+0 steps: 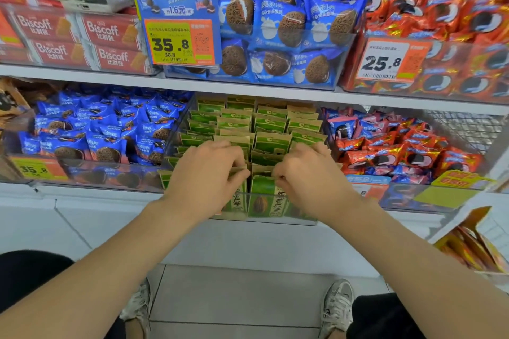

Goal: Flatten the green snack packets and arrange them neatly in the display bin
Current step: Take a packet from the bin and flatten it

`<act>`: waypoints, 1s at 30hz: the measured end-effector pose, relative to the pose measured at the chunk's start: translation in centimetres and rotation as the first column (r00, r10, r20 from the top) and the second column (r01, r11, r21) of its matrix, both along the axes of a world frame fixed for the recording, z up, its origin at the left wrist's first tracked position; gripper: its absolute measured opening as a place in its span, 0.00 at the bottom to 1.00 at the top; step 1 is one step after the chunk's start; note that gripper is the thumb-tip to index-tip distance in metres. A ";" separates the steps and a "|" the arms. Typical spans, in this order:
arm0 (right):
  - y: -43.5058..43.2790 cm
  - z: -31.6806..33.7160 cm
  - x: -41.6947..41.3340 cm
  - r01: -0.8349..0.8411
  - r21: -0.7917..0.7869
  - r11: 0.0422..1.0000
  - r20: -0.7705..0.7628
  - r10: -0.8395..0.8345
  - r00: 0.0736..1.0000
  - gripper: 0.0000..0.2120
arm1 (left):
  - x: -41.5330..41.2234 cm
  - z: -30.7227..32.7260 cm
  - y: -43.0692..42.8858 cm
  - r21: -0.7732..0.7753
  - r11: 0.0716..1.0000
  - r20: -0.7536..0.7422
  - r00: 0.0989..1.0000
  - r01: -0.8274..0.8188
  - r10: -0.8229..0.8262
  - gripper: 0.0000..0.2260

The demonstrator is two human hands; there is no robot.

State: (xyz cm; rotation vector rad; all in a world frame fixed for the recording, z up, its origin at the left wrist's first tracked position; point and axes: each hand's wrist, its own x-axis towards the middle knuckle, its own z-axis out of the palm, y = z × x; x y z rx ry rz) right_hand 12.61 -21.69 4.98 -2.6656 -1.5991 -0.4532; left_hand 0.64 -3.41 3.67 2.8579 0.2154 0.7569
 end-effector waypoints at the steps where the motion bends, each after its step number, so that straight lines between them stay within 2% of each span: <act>1: 0.1 -0.2 -0.2 0.011 0.030 0.999 0.030 -0.012 0.999 0.04 | -0.1 -0.2 -0.1 0.032 0.999 0.021 0.999 -0.034 0.033 0.07; 4: 0.8 -0.7 -0.7 0.048 0.121 0.991 0.030 -0.052 0.998 0.12 | 0.1 -0.5 0.1 0.112 0.993 0.017 0.999 -0.044 0.042 0.08; 7: 1.6 -1.3 -0.6 0.022 0.102 0.994 0.032 -0.025 0.999 0.20 | 0.3 -0.5 0.4 0.085 0.994 -0.035 0.997 -0.069 0.072 0.10; 9: 1.6 -1.1 -0.3 0.018 0.108 0.994 0.029 -0.021 0.999 0.16 | 0.1 -0.5 0.6 0.087 0.991 -0.060 0.992 -0.106 0.112 0.11; 15: 1.2 -0.7 0.5 0.045 0.156 0.987 -0.117 -0.027 0.993 0.03 | 0.5 -0.5 -0.4 0.027 0.989 -0.117 0.982 -0.147 0.149 0.12; 18: 0.7 -0.7 0.2 0.060 0.267 0.962 -0.094 -0.036 0.995 0.05 | 0.5 -0.7 -1.2 0.044 0.989 -0.087 0.985 -0.145 0.148 0.11; 21: 0.4 0.1 -0.1 0.028 0.523 0.852 -0.073 0.012 0.997 0.05 | 0.5 -0.3 -1.5 -0.001 0.989 -0.041 0.989 -0.145 0.145 0.07; 24: -0.3 2.1 -0.5 0.008 0.742 0.670 -0.133 0.135 0.982 0.03 | 0.6 -0.1 -1.7 -0.225 0.971 0.052 0.994 -0.081 0.095 0.09; 27: -1.4 3.3 -0.9 0.005 0.865 0.501 -0.121 0.199 0.972 0.02 | 0.1 0.9 -2.5 -0.433 0.899 0.265 0.962 0.063 0.060 0.06; 28: -1.6 3.4 -1.0 0.009 0.876 0.483 -0.126 0.211 0.969 0.03 | -0.1 1.4 -2.9 -0.471 0.874 0.335 0.941 0.121 0.050 0.05; 30: -1.6 3.6 -1.3 -0.004 0.859 0.512 -0.153 0.263 0.953 0.04 | -0.5 2.3 -3.7 -0.560 0.798 0.389 0.921 0.222 0.016 0.11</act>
